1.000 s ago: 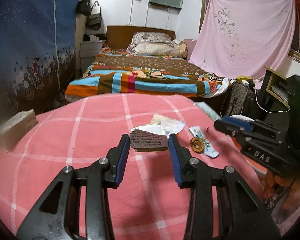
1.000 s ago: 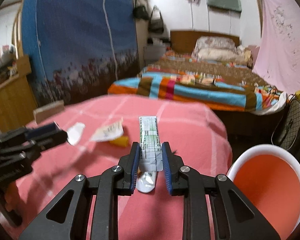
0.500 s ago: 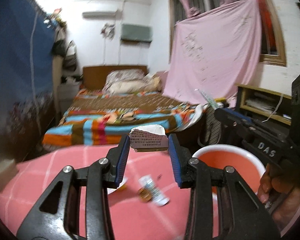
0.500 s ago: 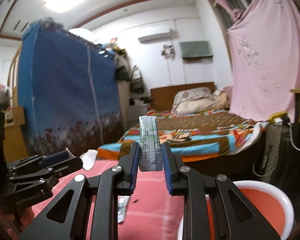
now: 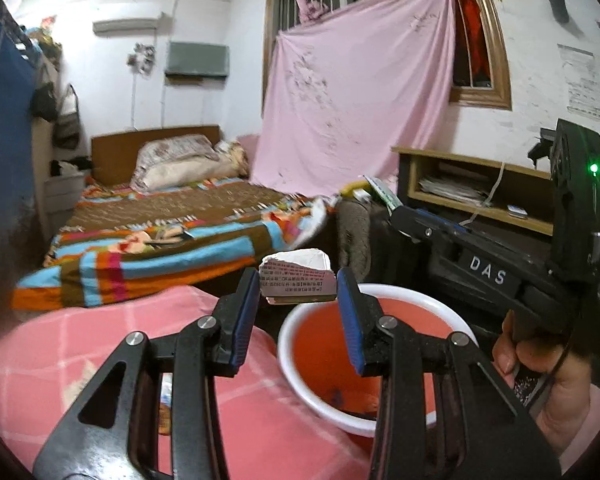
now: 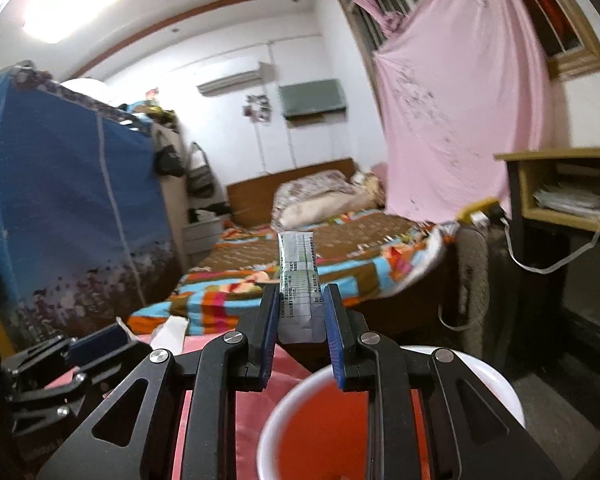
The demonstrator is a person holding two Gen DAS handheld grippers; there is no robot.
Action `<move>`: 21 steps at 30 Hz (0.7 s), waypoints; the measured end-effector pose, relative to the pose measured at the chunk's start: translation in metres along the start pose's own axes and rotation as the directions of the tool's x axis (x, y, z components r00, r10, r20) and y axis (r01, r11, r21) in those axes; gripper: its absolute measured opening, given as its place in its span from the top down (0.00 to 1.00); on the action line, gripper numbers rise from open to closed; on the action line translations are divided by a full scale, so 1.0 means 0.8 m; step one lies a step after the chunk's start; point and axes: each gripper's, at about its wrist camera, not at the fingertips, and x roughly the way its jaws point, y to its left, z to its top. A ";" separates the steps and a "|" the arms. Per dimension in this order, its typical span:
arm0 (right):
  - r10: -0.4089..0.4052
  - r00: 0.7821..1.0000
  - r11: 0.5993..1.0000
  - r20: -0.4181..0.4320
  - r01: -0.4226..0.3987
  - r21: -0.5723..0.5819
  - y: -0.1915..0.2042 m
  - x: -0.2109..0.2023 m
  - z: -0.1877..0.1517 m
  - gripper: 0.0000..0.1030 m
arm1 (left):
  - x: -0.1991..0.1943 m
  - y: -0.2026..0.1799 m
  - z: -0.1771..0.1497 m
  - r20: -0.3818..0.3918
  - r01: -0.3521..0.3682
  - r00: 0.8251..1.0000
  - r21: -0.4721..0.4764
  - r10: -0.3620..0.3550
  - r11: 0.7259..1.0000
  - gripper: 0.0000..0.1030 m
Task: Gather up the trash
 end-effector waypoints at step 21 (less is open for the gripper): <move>-0.123 0.979 0.986 -0.165 0.139 0.095 -0.054 0.007 -0.020 0.75 | 0.068 -0.010 -0.017 -0.231 0.097 0.962 -0.207 -0.145 0.973 0.64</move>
